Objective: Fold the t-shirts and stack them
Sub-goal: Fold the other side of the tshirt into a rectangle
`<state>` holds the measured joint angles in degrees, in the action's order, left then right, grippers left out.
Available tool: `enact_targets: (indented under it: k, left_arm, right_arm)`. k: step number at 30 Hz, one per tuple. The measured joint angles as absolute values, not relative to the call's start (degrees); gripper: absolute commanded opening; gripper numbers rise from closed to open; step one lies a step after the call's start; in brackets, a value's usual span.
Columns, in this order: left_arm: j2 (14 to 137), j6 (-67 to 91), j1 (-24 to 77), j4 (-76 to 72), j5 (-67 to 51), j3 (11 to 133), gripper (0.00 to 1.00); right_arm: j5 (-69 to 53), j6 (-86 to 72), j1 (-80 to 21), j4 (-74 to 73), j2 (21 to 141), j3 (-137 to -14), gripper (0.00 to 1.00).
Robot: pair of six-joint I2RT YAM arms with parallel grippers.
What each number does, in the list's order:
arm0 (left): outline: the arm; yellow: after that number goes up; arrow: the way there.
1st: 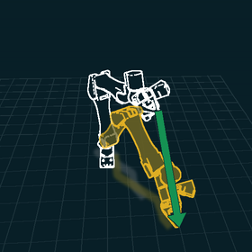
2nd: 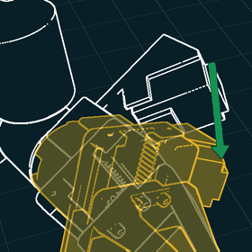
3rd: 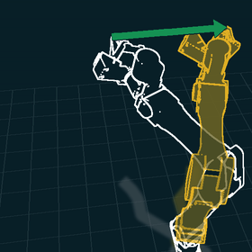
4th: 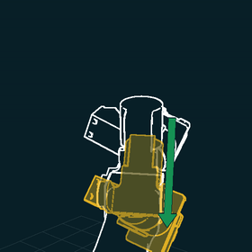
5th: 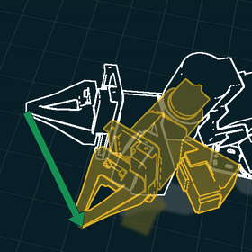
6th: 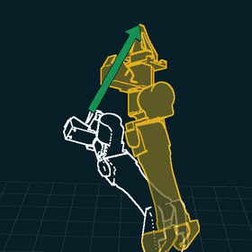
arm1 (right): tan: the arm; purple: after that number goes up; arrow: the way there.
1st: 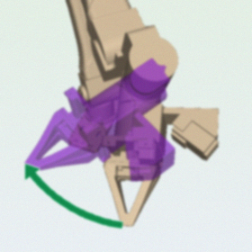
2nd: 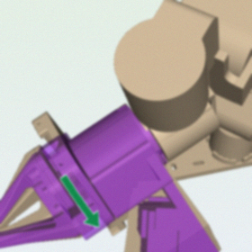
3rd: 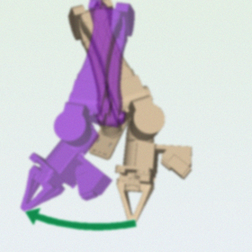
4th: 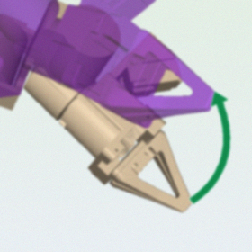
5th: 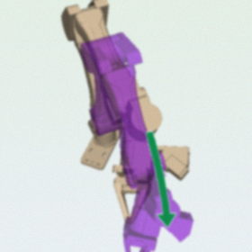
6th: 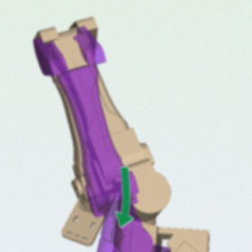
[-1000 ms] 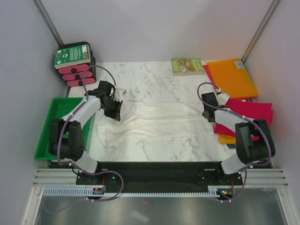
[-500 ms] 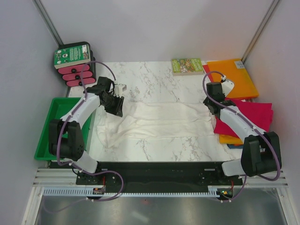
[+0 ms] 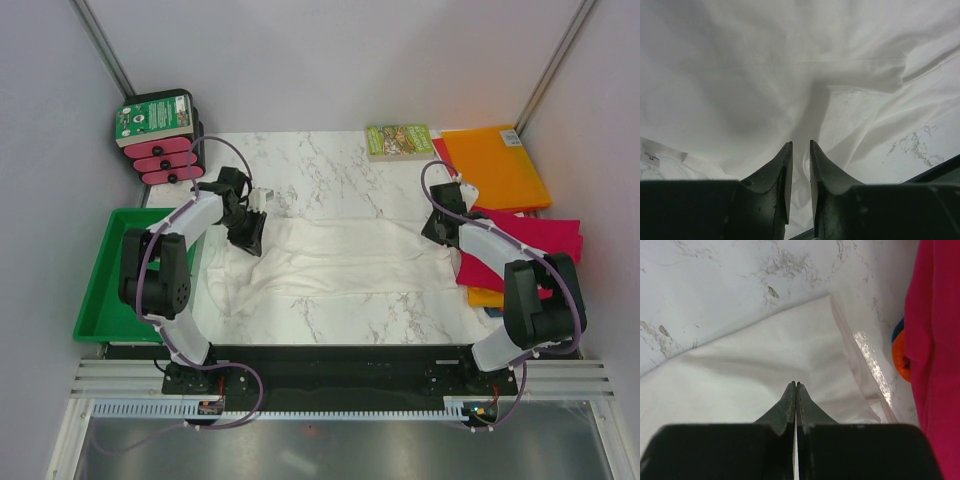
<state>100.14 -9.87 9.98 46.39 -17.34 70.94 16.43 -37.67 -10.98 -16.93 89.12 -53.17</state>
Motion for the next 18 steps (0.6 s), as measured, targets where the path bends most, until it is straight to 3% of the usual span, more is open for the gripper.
enact_targets:
  k: [18]
  left_arm:
    - [104.60, -9.93, 9.98, 51.46, -14.74, 69.78, 0.22]
  right_arm:
    - [10.44, -37.50, -11.03, -23.42, 90.67, -49.63, 0.03]
